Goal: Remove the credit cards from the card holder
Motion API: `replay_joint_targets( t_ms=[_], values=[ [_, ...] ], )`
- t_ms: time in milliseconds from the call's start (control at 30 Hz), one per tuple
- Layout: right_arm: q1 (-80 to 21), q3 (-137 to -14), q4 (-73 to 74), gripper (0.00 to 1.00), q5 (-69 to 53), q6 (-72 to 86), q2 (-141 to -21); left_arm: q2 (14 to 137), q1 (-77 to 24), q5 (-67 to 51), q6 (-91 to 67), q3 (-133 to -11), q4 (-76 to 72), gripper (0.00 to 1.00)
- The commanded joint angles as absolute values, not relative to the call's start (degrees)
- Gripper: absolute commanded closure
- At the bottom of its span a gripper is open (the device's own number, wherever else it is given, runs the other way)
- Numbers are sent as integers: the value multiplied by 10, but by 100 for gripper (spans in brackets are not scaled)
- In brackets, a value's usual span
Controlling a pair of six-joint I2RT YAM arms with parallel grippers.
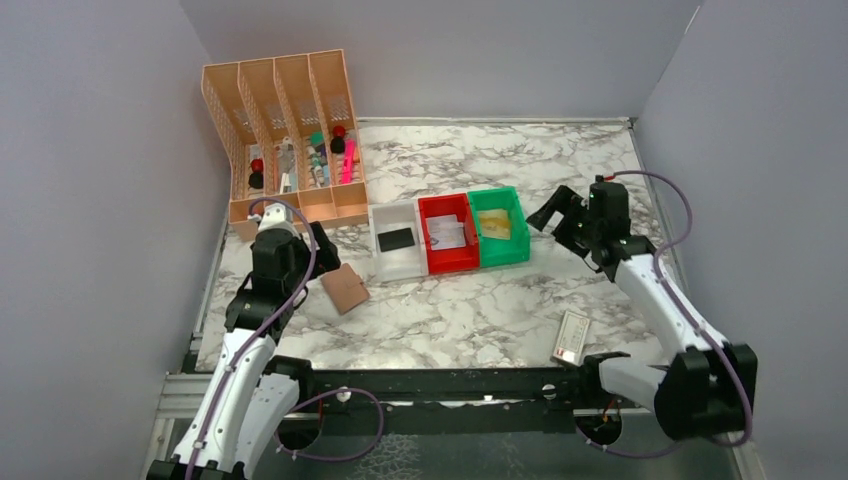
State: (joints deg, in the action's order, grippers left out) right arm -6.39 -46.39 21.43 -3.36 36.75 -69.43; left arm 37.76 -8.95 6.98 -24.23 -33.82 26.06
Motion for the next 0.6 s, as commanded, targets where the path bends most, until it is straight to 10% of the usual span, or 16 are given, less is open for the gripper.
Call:
replay_joint_targets(
  t_ms=[0, 267, 567],
  values=[
    [-101, -401, 46, 0, -268, 366, -631, 394, -84, 29, -248, -327, 227, 1],
    [-351, -481, 30, 0, -198, 298, -713, 517, -83, 5, -350, -331, 192, 1],
    [-390, -558, 27, 1, -180, 279, -816, 655, -87, -5, -391, -283, 123, 17]
  ],
)
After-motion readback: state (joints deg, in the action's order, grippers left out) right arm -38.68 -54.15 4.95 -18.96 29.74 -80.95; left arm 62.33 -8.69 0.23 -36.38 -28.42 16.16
